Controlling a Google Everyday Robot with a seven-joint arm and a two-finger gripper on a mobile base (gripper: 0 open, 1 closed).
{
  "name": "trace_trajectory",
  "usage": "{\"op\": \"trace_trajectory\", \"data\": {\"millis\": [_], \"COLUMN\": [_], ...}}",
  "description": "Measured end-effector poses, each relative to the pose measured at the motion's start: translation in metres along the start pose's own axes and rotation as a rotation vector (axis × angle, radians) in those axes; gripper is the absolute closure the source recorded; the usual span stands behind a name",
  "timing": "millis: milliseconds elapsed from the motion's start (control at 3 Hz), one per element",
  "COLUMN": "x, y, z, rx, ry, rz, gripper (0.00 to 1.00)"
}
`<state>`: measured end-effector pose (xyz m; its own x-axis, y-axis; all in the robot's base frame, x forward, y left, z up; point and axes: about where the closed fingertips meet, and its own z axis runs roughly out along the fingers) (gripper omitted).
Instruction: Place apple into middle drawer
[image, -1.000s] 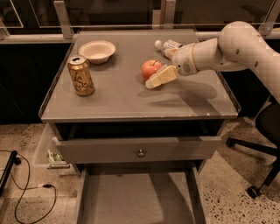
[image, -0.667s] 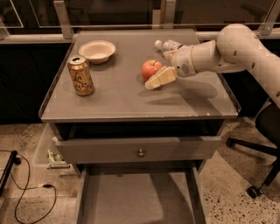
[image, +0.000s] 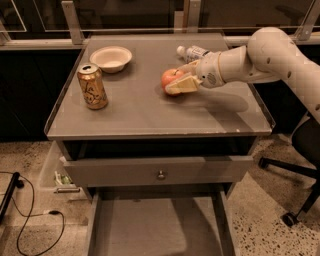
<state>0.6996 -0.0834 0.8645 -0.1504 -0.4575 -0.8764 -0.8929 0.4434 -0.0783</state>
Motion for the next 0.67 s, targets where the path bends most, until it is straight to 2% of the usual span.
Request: {"op": "trace_trajectory", "data": {"millis": [667], "x": [0.0000], "y": [0.0000], "z": [0.0001], "rx": [0.000], "ry": [0.000], "rz": [0.000], "gripper": [0.87]}}
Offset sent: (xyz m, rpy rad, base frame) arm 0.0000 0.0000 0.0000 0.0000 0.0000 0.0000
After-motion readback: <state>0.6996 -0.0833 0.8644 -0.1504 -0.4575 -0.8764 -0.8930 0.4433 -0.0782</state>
